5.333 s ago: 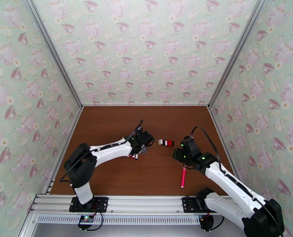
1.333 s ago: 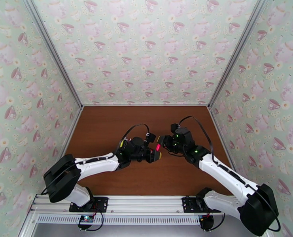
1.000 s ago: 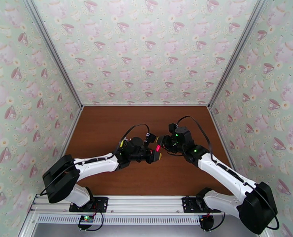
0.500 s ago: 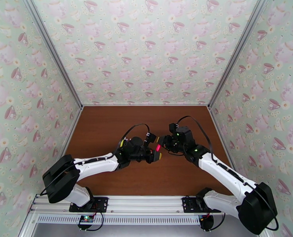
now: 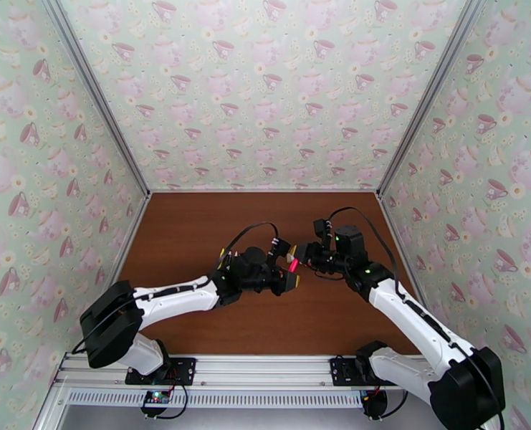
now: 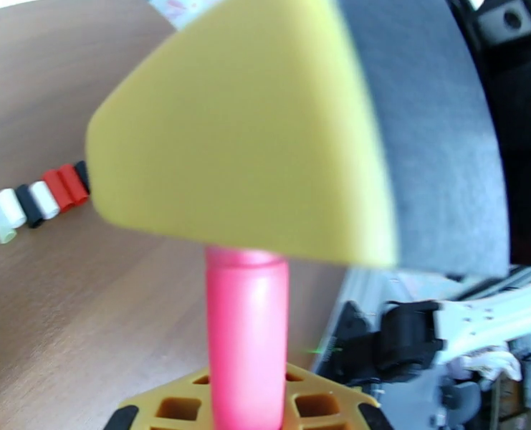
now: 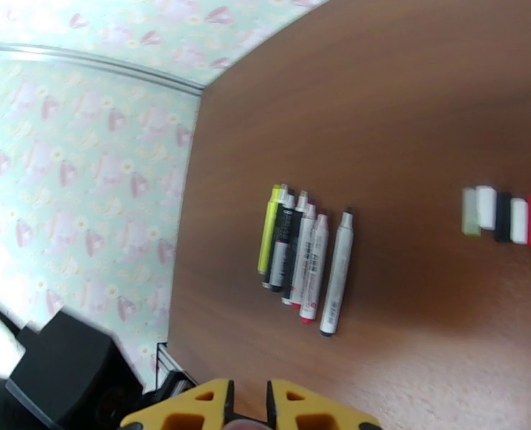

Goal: Open the pen caps

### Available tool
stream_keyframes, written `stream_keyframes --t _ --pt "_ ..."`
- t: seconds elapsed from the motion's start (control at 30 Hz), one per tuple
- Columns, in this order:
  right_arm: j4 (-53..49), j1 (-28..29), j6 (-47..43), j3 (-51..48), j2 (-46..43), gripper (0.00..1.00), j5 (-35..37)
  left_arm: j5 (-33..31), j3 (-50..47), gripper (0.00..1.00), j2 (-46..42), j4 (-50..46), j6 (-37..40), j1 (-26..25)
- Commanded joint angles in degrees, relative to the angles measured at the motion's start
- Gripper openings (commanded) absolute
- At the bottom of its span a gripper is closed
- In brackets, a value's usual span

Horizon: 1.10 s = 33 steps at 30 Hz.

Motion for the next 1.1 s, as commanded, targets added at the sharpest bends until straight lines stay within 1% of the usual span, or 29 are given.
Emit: stream_keyframes --t 0.0,0.07,0.17,0.23,0.3,0.4,0.5,0.53,0.67,0.7,0.8,0.87,0.97,1.07 --pt "-1.9 -2.7 0.6 3.7 -0.4 0.08 12.2 -8.9 2.3 0.04 1.3 -12.2 6.6 -3.9" --pt "-1.9 -2.9 0.8 3.7 -0.1 0.08 12.7 -9.7 3.4 0.04 2.0 -13.2 7.4 -5.0" --pt "-0.6 -3.8 0.1 3.8 0.4 0.07 11.6 -7.4 3.0 0.04 2.0 -11.9 7.1 -5.0" --pt "0.9 -4.8 -1.1 3.5 0.6 0.07 9.6 -4.6 2.2 0.04 1.3 -10.1 6.5 -5.0" --pt "2.5 -6.2 -2.2 3.3 0.7 0.07 7.0 -0.5 1.5 0.04 1.0 -8.3 5.6 -4.1" --pt "3.8 -7.6 -3.2 3.1 0.6 0.07 5.0 1.6 0.3 0.04 0.2 -6.1 4.3 -3.8" --pt "6.5 -8.2 -4.3 2.8 0.3 0.07 1.8 7.7 -1.1 0.04 0.1 -2.4 2.2 -2.6" --pt "6.8 -8.3 -4.5 2.9 0.4 0.07 1.4 8.2 -1.2 0.04 0.0 -1.9 1.8 -2.5" --pt "6.7 -8.3 -4.5 3.2 0.4 0.06 1.4 4.7 -1.5 0.04 -0.9 -4.0 2.4 -2.5" --pt "7.0 -8.3 -4.6 3.1 0.3 0.07 1.2 4.7 -1.8 0.04 -1.2 -3.7 2.6 -2.4" --pt "10.9 -8.3 -5.0 2.0 -0.4 0.07 -2.1 8.9 -2.6 0.04 -1.1 -0.7 1.8 -1.8" --pt "10.8 -8.3 -5.4 2.1 -0.6 0.07 -2.4 9.1 -2.5 0.04 -0.9 -0.8 1.7 -1.8" --pt "9.2 -8.3 -5.4 2.7 -0.4 0.07 -1.8 5.5 -2.5 0.04 -1.1 -2.3 2.4 -2.0" --pt "4.3 -8.3 -4.1 4.4 0.2 0.07 2.0 0.1 -1.0 0.04 -1.6 -6.0 3.9 -3.1"
